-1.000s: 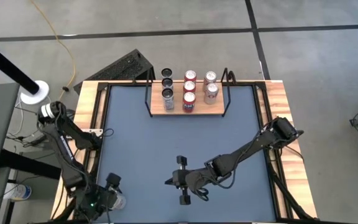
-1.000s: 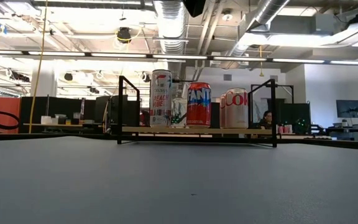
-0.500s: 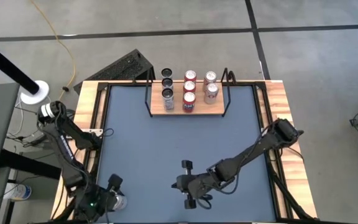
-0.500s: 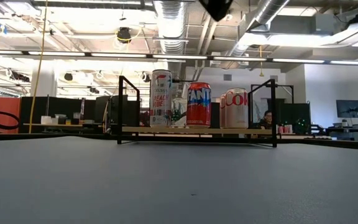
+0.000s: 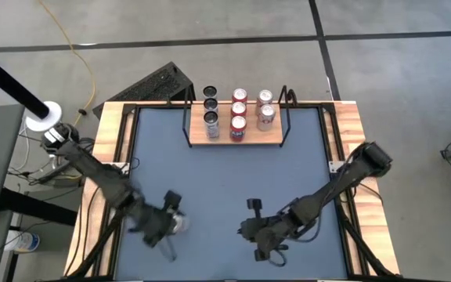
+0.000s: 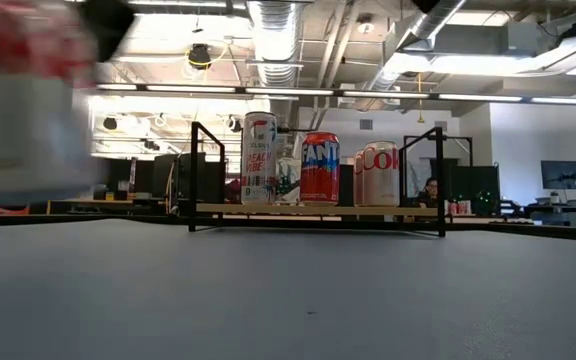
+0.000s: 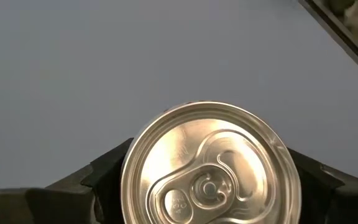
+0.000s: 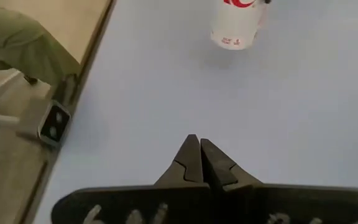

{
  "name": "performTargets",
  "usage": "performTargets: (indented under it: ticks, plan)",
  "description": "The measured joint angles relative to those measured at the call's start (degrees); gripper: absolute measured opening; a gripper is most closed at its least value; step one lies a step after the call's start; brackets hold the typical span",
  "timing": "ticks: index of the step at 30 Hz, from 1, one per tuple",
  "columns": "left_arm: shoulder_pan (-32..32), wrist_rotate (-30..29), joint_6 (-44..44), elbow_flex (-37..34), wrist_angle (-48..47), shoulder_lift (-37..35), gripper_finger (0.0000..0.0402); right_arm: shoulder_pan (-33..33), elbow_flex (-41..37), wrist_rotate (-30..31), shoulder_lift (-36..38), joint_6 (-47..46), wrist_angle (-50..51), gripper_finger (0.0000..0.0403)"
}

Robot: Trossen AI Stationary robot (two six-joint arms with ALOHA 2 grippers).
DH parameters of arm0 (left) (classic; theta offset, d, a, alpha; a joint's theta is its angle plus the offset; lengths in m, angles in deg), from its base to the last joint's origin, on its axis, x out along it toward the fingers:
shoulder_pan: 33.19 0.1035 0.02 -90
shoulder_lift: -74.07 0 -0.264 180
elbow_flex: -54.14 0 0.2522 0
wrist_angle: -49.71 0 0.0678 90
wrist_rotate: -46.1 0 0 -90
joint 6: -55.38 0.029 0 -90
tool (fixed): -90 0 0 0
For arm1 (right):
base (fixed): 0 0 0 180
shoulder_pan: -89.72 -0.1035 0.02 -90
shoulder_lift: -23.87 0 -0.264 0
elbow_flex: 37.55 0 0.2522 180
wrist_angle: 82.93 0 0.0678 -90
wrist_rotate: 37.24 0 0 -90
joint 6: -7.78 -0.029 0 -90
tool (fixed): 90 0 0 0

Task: Place canned beverage on shelf
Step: Put the silver soda can on the shelf aligned with the other silver soda can

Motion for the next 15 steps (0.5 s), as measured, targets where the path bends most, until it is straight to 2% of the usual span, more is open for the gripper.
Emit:
performTargets:
  ticks: [3,8,12,15]
  plan:
    - [9.7,6.2,6.4,0.0,5.0,-0.1,0.0283,0.4,-8.7,0.0,7.3,0.5,-3.5,0.0]
    - [23.9,14.3,10.7,2.1,11.7,1.6,0.0283,2.3,-28.1,0.1,21.6,-0.5,-17.8,0.0]
    - [29.9,15.8,12.6,8.2,13.2,5.5,0.0283,4.7,-41.5,1.3,31.2,-0.9,-30.3,0.0]
    - [32.3,15.9,15.3,14.1,11.5,10.2,0.0283,6.6,-47.7,1.7,36.6,-1.1,-33.7,0.0]
